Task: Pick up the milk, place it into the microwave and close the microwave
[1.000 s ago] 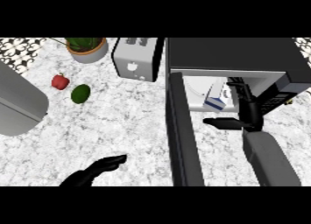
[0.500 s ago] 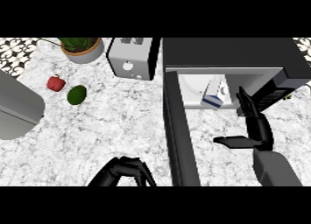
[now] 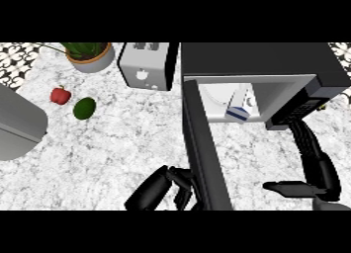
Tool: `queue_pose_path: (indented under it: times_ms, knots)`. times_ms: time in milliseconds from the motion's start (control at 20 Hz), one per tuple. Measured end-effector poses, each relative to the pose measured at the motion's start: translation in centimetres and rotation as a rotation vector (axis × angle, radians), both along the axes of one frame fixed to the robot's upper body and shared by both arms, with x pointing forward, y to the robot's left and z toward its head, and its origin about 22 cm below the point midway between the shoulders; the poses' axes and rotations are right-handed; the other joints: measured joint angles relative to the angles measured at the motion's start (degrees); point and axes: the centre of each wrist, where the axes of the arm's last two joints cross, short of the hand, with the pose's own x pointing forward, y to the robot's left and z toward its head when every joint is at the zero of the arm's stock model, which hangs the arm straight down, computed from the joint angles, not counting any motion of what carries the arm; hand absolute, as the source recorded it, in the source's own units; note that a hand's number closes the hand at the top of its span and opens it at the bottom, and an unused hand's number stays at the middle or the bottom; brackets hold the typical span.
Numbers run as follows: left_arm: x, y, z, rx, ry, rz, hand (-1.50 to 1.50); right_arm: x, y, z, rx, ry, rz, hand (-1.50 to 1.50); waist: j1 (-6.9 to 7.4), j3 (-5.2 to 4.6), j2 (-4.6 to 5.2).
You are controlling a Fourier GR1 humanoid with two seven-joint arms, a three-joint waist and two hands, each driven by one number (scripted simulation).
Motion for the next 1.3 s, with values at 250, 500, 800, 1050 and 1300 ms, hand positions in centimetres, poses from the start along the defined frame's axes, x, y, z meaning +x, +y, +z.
queue_pose_path:
  times_ms: [250,500,800,1050,1300]
  knots:
    - [-0.3,-2.5,-1.4,-0.001,0.041,-0.077,1.50,-3.6,-1.6,1.7,0.006,-0.016,-0.010,-1.50,-0.31,-0.02,0.01]
    - [-1.1,-5.7,-2.9,0.051,0.037,-0.148,1.50,-4.9,-3.1,4.3,0.014,-0.048,-0.024,-1.50,-0.89,-0.03,0.12]
    - [-0.9,-8.1,-2.9,0.070,0.017,-0.097,1.50,-6.0,-4.5,6.5,0.045,-0.076,0.021,-1.50,-2.32,-0.07,0.35]
    - [-0.8,-8.9,-2.9,0.049,0.014,-0.013,1.50,-5.8,-5.1,8.6,0.077,-0.101,0.079,-1.50,-3.83,-0.12,0.63]
    - [0.1,-9.6,-1.7,-0.008,-0.009,0.071,1.50,-5.2,-5.6,10.5,0.083,-0.122,0.153,-1.50,-5.57,-0.17,1.02]
